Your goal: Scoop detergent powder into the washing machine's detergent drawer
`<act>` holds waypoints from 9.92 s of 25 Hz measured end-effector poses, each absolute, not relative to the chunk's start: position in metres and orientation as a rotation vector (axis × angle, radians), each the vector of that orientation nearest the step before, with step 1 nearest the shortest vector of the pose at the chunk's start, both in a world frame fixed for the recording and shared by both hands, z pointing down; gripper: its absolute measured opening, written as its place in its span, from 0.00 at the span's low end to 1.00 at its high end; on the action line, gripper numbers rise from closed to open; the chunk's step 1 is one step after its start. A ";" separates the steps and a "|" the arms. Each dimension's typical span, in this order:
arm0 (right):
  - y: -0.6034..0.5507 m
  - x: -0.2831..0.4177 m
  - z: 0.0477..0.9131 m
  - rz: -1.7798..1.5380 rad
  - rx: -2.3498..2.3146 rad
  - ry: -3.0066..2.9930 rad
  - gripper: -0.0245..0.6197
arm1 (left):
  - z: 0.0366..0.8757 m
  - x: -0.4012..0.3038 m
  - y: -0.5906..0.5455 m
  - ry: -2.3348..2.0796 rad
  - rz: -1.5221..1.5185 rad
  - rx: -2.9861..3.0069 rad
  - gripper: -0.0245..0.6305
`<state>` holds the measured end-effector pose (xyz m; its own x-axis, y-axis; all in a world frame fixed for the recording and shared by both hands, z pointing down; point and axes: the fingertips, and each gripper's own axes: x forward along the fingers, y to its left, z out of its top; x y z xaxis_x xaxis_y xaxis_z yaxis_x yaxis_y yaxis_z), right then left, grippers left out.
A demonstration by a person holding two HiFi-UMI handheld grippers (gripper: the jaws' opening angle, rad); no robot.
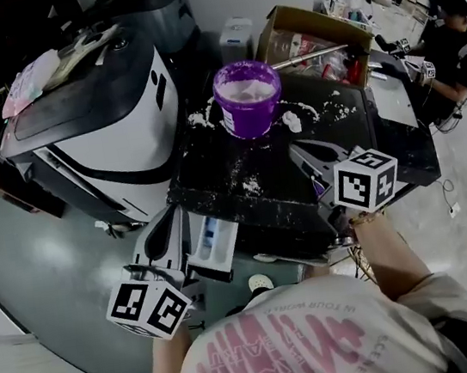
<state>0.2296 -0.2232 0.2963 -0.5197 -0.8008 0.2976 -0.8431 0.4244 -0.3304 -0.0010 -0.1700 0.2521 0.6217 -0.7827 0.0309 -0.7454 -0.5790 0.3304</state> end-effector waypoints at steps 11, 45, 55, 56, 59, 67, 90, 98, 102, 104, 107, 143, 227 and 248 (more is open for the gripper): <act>-0.319 0.270 0.289 0.685 1.477 -2.652 0.17 | 0.265 -0.010 -0.231 -1.374 -0.125 2.451 0.04; -0.438 0.232 0.343 0.555 0.739 -1.836 0.11 | 0.299 -0.036 -0.248 -1.461 -0.119 2.336 0.04; -0.439 0.222 0.345 0.542 0.679 -1.833 0.05 | 0.305 -0.041 -0.248 -1.469 -0.116 2.315 0.04; -0.439 0.223 0.344 0.535 0.676 -1.828 0.05 | 0.306 -0.041 -0.247 -1.469 -0.118 2.312 0.04; -0.443 0.228 0.336 0.487 0.686 -1.809 0.05 | 0.307 -0.043 -0.246 -1.473 -0.122 2.307 0.04; -0.440 0.238 0.336 0.442 0.690 -1.706 0.05 | 0.308 -0.044 -0.245 -1.476 -0.128 2.311 0.04; -0.401 0.233 0.345 0.487 0.513 -1.653 0.04 | 0.309 -0.052 -0.233 -1.504 -0.177 2.284 0.04; -0.399 0.231 0.343 0.604 0.552 -1.732 0.05 | 0.299 -0.055 -0.231 -1.545 -0.198 2.288 0.04; -0.398 0.232 0.344 0.689 0.594 -1.760 0.05 | 0.291 -0.059 -0.232 -1.572 -0.203 2.301 0.04; -0.398 0.232 0.343 0.728 0.617 -1.775 0.05 | 0.289 -0.061 -0.233 -1.580 -0.210 2.300 0.04; -0.398 0.230 0.343 0.772 0.642 -1.797 0.05 | 0.290 -0.061 -0.233 -1.579 -0.217 2.295 0.04; -0.415 0.214 0.318 1.149 0.820 -2.075 0.04 | 0.290 -0.060 -0.226 -1.580 -0.208 2.308 0.04; -0.333 0.207 0.249 1.892 0.863 -2.695 0.04 | 0.284 -0.085 -0.213 -1.557 -0.199 2.312 0.04; -0.257 0.120 0.263 2.004 1.030 -2.646 0.04 | 0.277 -0.133 -0.229 -1.269 -0.159 2.448 0.04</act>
<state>0.1204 -0.2570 0.2631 -0.7739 -0.6278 0.0828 -0.2498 0.1825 -0.9509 -0.1330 -0.2292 0.2768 0.5866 -0.8067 0.0715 -0.7640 -0.5219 0.3794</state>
